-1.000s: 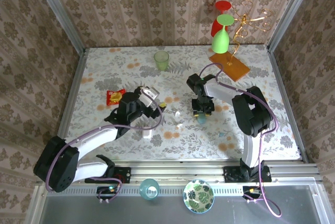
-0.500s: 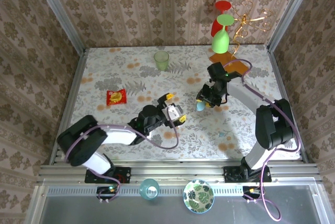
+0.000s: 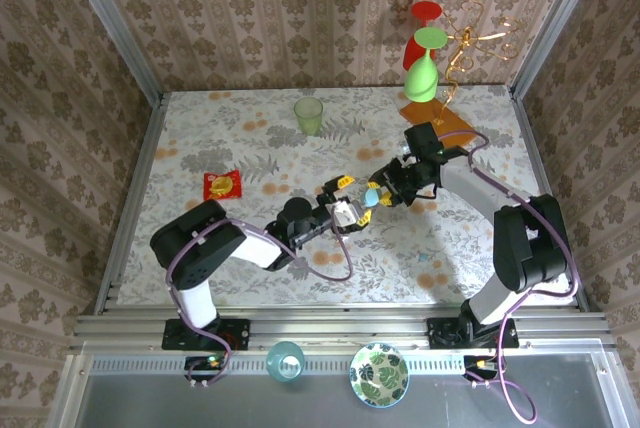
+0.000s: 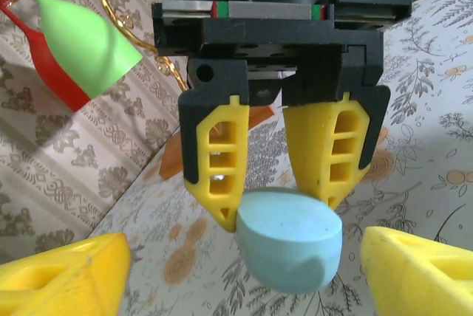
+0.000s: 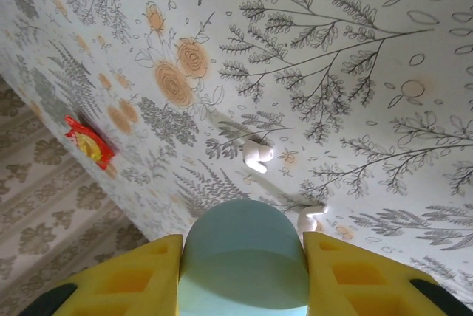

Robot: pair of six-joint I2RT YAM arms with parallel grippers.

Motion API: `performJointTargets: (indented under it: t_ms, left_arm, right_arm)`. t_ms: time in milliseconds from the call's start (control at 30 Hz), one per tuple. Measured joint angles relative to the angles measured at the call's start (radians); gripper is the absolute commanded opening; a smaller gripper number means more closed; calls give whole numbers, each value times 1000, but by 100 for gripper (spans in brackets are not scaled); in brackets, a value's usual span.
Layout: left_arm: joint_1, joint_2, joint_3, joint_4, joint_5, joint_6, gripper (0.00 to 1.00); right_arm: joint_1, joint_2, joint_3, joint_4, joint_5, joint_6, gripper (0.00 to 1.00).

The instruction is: Insert wireless bluetooth earbuds into charging case

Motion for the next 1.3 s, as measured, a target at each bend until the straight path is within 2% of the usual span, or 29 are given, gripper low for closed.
performJointTargets:
  t_ms: [200, 667, 1033, 1167, 1300]
  left_arm:
    - [24, 17, 6, 12, 62, -6, 65]
    - [69, 61, 28, 18, 187, -11, 55]
    - [76, 65, 39, 18, 208, 16, 30]
    - [76, 65, 39, 19, 209, 16, 26]
    - [76, 65, 40, 18, 209, 15, 26]
  right_arm:
    - [-4, -37, -66, 96, -61, 86, 36]
    - [-6, -77, -134, 204, -124, 171, 35]
    - [-11, -78, -134, 226, -136, 193, 36]
    - [-11, -78, -134, 226, -139, 195, 43]
    - [-11, -79, -136, 231, -140, 201, 63]
